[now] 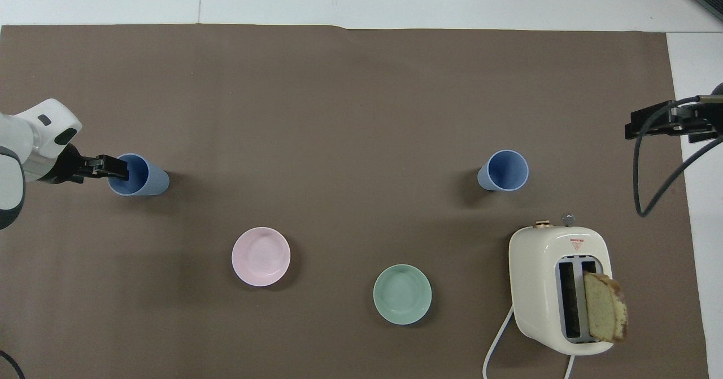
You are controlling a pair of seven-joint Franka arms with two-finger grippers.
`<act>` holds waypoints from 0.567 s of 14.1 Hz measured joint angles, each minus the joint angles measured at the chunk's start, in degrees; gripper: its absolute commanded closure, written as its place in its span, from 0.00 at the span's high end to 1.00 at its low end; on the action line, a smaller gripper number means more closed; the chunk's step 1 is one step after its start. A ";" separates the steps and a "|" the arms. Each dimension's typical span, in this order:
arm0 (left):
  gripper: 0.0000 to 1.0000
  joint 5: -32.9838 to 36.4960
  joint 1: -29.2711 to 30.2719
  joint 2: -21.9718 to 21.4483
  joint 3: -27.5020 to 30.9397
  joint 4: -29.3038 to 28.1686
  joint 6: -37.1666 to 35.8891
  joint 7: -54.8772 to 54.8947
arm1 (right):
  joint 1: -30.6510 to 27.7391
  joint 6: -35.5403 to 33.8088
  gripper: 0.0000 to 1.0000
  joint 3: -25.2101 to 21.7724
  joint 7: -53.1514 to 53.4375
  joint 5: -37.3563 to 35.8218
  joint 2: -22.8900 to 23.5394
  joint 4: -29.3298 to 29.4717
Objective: Stack blue cups with both arms
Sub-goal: 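Reach the left gripper to the blue cup nearest it and grasp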
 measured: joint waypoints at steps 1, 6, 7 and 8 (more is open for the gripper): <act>0.46 -0.01 -0.02 0.00 -0.02 0.00 0.04 -0.33 | 0.00 0.00 1.00 0.00 0.00 0.00 0.00 0.00; 0.00 -0.13 -0.06 0.00 -0.23 0.00 0.06 -0.70 | 0.00 0.00 1.00 0.00 0.00 0.00 0.00 0.00; 0.00 -0.85 -0.06 0.00 -0.23 0.01 0.06 -0.87 | 0.00 0.00 1.00 0.00 0.00 0.00 0.00 0.00; 0.00 -2.00 -0.07 0.00 -0.24 0.08 -0.03 -0.98 | 0.00 0.00 1.00 0.00 0.00 0.00 0.00 0.00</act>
